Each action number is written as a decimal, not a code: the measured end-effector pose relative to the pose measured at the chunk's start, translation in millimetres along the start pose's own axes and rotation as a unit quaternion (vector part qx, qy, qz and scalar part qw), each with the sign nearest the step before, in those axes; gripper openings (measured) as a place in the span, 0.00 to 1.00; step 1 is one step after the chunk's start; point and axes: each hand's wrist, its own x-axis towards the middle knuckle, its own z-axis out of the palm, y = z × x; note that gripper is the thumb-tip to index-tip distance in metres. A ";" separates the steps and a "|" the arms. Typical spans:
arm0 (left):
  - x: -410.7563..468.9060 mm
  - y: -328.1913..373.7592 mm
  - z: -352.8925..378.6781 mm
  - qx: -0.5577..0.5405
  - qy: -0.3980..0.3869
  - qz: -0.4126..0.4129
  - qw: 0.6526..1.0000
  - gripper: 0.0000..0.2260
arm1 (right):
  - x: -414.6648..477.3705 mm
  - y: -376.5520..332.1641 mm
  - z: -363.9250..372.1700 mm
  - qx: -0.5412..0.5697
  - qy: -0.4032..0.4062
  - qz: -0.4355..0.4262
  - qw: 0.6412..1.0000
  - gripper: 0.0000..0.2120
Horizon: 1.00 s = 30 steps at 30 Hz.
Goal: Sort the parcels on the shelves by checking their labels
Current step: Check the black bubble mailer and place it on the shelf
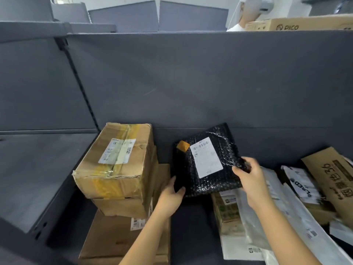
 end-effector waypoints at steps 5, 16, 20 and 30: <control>0.9 -16.0 7.1 -0.019 -0.037 -0.013 0.999 0.25 | -12.5 7.3 23.6 -0.210 0.003 -0.086 0.974 0.12; -8.6 -32.5 -13.9 -0.080 -0.007 -0.076 0.994 0.20 | -36.5 22.6 70.9 -0.261 -0.008 -0.082 0.962 0.13; -18.1 -35.7 -29.3 -0.017 -0.007 -0.029 0.999 0.19 | -40.7 27.6 38.5 -0.144 0.001 0.000 0.990 0.12; -39.6 -26.4 -39.9 0.055 -0.009 0.049 0.997 0.23 | -63.4 34.4 34.6 0.122 0.044 0.149 0.980 0.13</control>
